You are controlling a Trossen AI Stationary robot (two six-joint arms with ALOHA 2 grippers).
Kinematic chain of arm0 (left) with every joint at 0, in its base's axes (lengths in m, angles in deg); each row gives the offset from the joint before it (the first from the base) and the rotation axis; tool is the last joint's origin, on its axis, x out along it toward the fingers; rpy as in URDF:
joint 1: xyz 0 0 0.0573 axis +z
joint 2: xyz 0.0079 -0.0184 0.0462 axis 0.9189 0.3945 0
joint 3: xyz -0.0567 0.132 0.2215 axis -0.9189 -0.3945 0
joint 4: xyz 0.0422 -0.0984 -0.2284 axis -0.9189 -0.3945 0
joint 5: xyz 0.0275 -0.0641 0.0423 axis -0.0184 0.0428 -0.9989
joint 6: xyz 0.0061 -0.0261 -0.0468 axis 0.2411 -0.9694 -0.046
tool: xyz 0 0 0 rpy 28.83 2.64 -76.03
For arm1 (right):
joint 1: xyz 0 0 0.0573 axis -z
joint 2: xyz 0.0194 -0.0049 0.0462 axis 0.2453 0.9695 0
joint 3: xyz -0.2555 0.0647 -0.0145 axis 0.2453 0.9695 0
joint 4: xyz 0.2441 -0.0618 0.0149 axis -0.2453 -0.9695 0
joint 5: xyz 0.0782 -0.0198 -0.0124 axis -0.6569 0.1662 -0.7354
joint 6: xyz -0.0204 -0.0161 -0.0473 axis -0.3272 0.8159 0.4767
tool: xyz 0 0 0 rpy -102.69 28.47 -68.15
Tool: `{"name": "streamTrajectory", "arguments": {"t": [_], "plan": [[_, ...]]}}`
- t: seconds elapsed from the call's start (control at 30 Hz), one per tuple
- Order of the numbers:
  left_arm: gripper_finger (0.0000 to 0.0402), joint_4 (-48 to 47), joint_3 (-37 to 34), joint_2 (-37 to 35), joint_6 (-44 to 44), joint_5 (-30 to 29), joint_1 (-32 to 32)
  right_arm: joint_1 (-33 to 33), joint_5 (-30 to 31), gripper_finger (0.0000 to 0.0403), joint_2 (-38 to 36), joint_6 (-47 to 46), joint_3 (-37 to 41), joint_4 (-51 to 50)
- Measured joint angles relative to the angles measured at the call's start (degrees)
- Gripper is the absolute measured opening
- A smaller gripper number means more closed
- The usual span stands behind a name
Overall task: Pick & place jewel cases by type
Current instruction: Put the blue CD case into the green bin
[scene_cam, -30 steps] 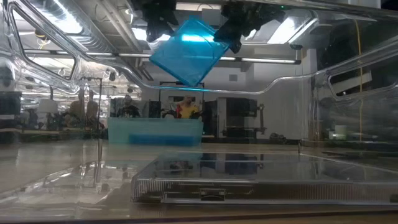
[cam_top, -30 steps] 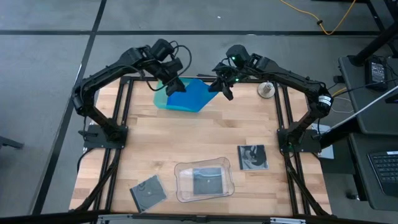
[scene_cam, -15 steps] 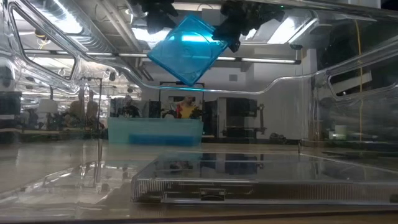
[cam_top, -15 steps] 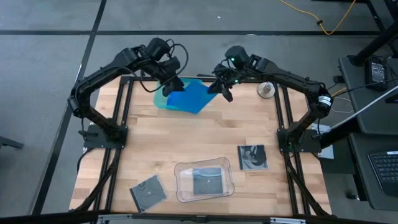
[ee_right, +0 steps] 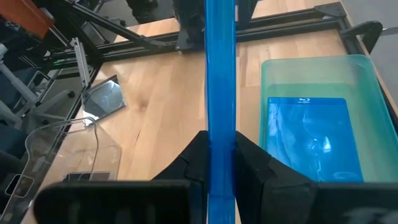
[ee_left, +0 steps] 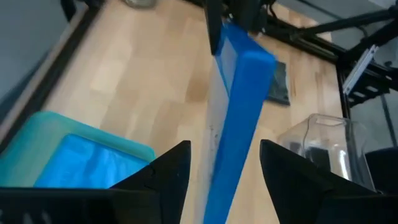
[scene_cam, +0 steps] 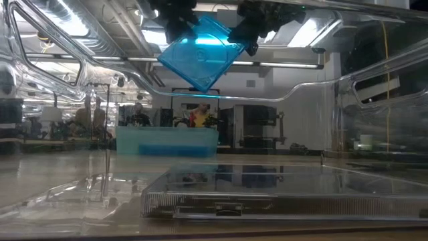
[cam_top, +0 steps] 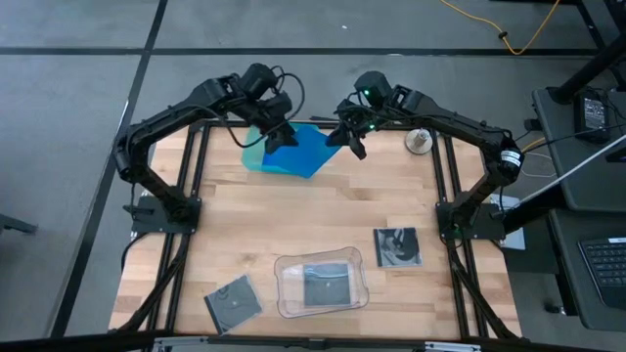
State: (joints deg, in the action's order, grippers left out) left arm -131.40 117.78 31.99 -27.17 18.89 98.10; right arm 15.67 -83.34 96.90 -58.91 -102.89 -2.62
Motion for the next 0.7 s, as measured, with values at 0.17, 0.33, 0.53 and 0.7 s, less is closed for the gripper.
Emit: {"name": "streamTrajectory", "arguments": {"t": [0.17, 0.33, 0.53, 0.7], "plan": [[0.0168, -0.04, 0.0, 2.58, -1.17, -0.03, -1.14, -0.01, -0.07, 0.0048, 0.0, 0.0, 0.0, -0.01], [0.0111, -0.02, 0.0, 2.97, -1.38, 0.22, -0.38, 0.02, -0.07, 0.0048, 0.0, 0.03, 0.0, -0.01], [0.0018, 0.16, 0.34, 2.64, -1.97, 0.92, 1.1, 0.51, -0.02, 0.0048, 0.02, -0.09, -0.04, 0.11], [0.002, 0.02, 1.64, 2.64, -3.72, 1.23, 1.4, 1.95, -0.37, 0.0074, -0.11, 0.13, -0.11, 0.52]]}}
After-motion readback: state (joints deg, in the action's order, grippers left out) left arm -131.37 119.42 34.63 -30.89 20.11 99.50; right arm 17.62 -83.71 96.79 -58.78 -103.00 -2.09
